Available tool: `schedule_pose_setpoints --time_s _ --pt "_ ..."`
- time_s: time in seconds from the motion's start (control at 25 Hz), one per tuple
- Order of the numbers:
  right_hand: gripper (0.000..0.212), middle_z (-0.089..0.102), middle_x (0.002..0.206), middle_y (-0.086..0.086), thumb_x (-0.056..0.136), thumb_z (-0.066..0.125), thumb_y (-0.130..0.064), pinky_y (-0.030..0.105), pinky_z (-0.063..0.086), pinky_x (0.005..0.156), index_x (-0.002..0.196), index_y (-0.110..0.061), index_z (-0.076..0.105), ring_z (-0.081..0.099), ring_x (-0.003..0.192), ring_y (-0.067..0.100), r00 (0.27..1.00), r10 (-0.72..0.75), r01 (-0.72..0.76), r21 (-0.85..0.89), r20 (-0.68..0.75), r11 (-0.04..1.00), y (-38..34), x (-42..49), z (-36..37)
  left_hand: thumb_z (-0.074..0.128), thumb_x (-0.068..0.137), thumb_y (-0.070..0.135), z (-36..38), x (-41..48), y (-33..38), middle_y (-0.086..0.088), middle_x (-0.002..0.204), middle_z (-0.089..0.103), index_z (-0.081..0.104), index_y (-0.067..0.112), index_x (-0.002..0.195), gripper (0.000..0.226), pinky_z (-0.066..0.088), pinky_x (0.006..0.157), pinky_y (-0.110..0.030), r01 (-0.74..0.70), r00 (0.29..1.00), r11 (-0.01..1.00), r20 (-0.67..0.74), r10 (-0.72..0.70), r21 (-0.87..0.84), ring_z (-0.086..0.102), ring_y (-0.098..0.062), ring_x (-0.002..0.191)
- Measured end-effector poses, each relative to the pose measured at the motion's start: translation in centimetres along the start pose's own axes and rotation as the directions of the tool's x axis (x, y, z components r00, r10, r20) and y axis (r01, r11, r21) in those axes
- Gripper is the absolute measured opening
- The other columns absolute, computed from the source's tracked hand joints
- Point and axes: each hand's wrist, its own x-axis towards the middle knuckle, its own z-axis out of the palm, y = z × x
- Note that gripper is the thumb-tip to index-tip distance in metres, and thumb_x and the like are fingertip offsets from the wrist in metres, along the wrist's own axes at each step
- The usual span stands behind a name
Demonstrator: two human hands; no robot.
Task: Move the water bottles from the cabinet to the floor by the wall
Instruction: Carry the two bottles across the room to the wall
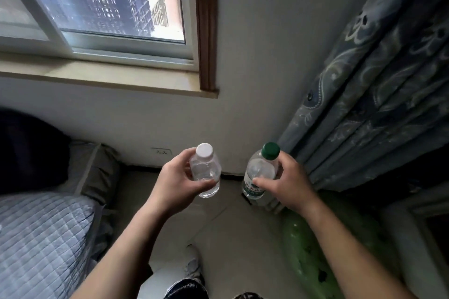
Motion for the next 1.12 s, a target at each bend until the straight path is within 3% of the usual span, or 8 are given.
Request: schedule_pose_setpoints --time_s 0.16,0.28,0.4,0.52,0.76,0.84,0.96,1.12 --pt "0.050 0.065 0.100 -0.008 0.057 0.086 -0.031 0.030 0.053 0.081 0.100 -0.027 0.061 0.063 0.092 0.012 0.997 0.073 -0.073 0.011 -0.028 0.997 -0.4 4.8 2.1 0.090 0.064 0.019 -1.9 6.2 -0.4 0.012 0.103 0.072 0.059 0.034 0.122 0.067 0.054 0.078 -0.014 0.004 0.996 1.000 0.095 -0.006 0.022 0.069 0.003 0.089" --pt "0.055 0.067 0.099 -0.009 0.052 0.081 -0.043 0.040 0.055 0.083 0.101 -0.031 0.059 0.065 0.091 0.012 0.993 0.120 -0.120 0.019 -0.016 0.993 0.4 8.3 3.5 0.089 0.065 0.017 -2.4 10.2 -1.1 0.011 0.103 0.072 0.059 0.036 0.119 0.065 0.057 0.082 -0.021 0.027 0.988 0.999 0.151 -0.029 0.017 0.070 0.000 0.089" --pt "0.051 0.067 0.098 -0.009 0.052 0.081 -0.040 0.042 0.055 0.084 0.096 -0.037 0.057 0.066 0.091 0.011 0.989 0.146 -0.146 0.034 0.012 0.989 2.1 11.3 4.9 0.088 0.065 0.019 -1.8 13.3 -2.6 0.013 0.105 0.071 0.058 0.038 0.119 0.064 0.056 0.082 -0.023 0.060 0.981 0.998 0.184 -0.065 0.031 0.070 0.000 0.090" --pt "0.045 0.067 0.096 -0.011 0.054 0.082 -0.032 0.038 0.055 0.083 0.090 -0.039 0.057 0.066 0.089 0.008 0.986 0.158 -0.160 0.021 0.050 0.987 5.4 14.0 6.9 0.088 0.066 0.020 0.0 16.2 -5.8 0.015 0.104 0.071 0.058 0.038 0.119 0.063 0.053 0.077 -0.015 0.086 0.977 0.994 0.192 -0.097 0.065 0.069 0.002 0.090" --pt "0.038 0.067 0.091 -0.007 0.056 0.083 -0.028 0.032 0.055 0.076 0.083 -0.035 0.058 0.065 0.084 0.009 0.978 0.172 -0.175 0.020 0.119 0.984 16.8 19.8 14.0 0.088 0.064 0.024 5.9 21.5 -17.1 0.015 0.099 0.070 0.058 0.035 0.114 0.060 0.047 0.070 -0.007 0.112 0.976 0.981 0.168 -0.139 0.161 0.067 0.006 0.086" --pt "0.041 0.068 0.096 -0.006 0.058 0.086 -0.022 0.027 0.053 0.076 0.084 -0.038 0.058 0.064 0.086 0.006 0.977 0.176 -0.183 0.057 0.120 0.981 21.7 21.5 17.5 0.087 0.065 0.026 8.2 23.4 -22.2 0.018 0.100 0.068 0.056 0.043 0.111 0.059 0.046 0.069 -0.006 0.115 0.975 0.976 0.166 -0.146 0.183 0.065 0.009 0.087" --pt "0.050 0.066 0.107 -0.007 0.057 0.087 -0.030 0.037 0.055 0.086 0.092 -0.050 0.057 0.065 0.095 0.010 0.979 0.172 -0.182 0.089 0.112 0.979 29.3 23.9 23.2 0.085 0.066 0.030 11.7 26.3 -30.7 0.023 0.102 0.066 0.051 0.053 0.104 0.055 0.049 0.075 -0.012 0.096 0.977 0.977 0.171 -0.129 0.189 0.063 0.010 0.091" --pt "0.044 0.065 0.106 -0.006 0.064 0.085 -0.027 0.045 0.055 0.087 0.091 -0.046 0.056 0.065 0.094 0.013 0.972 0.191 -0.204 0.087 0.133 0.975 38.1 26.2 29.4 0.086 0.066 0.030 15.7 29.3 -41.1 0.024 0.103 0.064 0.050 0.047 0.111 0.060 0.050 0.076 -0.010 0.054 0.982 0.973 0.165 -0.093 0.226 0.060 0.015 0.091"
